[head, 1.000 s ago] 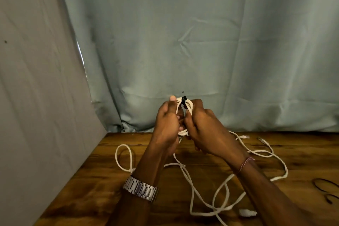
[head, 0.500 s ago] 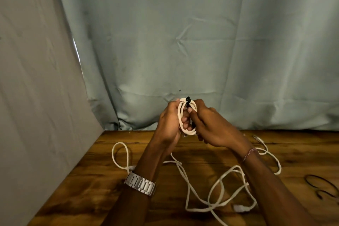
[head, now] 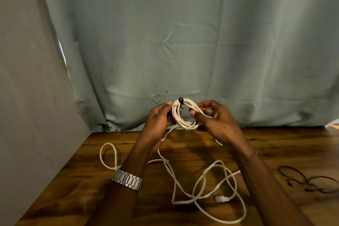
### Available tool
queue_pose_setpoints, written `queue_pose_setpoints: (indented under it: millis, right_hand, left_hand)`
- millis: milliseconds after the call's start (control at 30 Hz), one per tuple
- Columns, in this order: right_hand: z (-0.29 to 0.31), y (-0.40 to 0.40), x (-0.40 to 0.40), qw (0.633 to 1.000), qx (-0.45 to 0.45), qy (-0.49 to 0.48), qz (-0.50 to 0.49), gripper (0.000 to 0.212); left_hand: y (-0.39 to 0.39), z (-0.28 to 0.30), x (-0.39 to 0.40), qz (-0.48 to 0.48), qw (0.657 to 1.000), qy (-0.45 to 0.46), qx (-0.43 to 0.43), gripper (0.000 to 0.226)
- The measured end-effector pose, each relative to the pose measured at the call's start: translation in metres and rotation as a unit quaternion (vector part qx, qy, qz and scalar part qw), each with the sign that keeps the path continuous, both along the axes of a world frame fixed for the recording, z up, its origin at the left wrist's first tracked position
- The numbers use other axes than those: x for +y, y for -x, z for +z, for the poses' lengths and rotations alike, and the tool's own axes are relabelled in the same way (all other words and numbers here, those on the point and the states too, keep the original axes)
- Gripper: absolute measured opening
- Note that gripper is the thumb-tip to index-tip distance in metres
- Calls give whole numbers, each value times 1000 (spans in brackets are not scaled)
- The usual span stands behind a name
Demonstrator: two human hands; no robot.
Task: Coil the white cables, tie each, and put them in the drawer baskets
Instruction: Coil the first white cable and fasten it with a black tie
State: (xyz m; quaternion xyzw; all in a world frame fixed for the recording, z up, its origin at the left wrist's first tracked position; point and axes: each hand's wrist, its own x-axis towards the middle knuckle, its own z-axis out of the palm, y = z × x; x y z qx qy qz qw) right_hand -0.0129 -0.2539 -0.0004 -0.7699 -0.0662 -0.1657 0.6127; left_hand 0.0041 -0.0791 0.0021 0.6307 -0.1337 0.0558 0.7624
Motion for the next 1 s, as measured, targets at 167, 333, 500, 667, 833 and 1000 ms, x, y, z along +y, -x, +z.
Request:
queue_pose_setpoints:
  millis: [167, 333, 500, 667, 833, 1000]
  right_hand:
    - [-11, 13, -24, 996, -9, -54, -64, 23]
    - [-20, 31, -54, 988, -14, -108, -110, 29]
    - [-32, 51, -99, 980, -24, -120, -156, 27]
    - [-46, 65, -150, 971, -11, -112, -213, 26]
    - [-69, 43, -209, 948, 61, -60, -306, 39]
    - [-84, 11, -242, 922, 94, 80, -366, 42]
  left_hand:
    - [-3, -14, -14, 15, 996, -85, 0, 35]
    - [11, -24, -49, -24, 990, -141, -8, 26]
    - [21, -31, -92, -63, 983, -173, -21, 21]
    - [29, -36, -125, -86, 972, -216, -29, 15]
    - [35, -40, -148, -91, 967, -233, -43, 17]
    - [37, -41, -159, -92, 964, -246, -45, 15]
